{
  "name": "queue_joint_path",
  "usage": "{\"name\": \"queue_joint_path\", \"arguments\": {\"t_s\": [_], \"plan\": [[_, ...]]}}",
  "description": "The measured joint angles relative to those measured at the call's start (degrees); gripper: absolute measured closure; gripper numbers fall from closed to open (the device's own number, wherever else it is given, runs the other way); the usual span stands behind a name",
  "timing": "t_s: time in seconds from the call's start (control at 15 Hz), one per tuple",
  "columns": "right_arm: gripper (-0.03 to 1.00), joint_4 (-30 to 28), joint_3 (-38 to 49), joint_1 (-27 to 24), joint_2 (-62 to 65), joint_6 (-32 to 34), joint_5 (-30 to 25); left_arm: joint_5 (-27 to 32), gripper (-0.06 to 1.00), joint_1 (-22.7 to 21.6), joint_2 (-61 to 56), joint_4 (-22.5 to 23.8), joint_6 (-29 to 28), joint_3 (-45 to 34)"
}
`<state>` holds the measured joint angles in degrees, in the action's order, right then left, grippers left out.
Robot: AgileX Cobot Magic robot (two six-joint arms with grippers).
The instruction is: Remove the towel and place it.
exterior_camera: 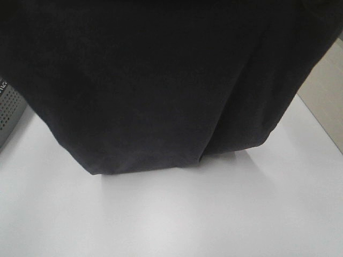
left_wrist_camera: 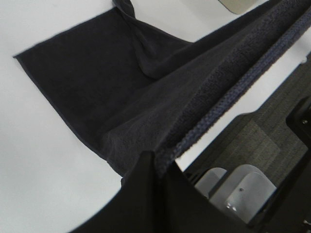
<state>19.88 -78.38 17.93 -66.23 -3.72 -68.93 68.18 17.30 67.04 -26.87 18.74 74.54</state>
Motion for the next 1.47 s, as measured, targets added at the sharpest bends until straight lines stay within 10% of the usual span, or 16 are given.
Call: {"name": "queue_joint_path", "arguments": {"t_s": [0.67, 1.47], "plan": [[0.95, 6.93, 29.22, 0.0, 9.74, 3.72, 0.46, -0.29, 0.94, 0.0, -6.7, -9.17, 0.0, -28.07], [0.95, 8.37, 47.9, -0.06, 18.45, 7.68, 2.46, 0.11, 0.94, 0.0, -6.7, -14.32, 0.23, -37.41]]}}
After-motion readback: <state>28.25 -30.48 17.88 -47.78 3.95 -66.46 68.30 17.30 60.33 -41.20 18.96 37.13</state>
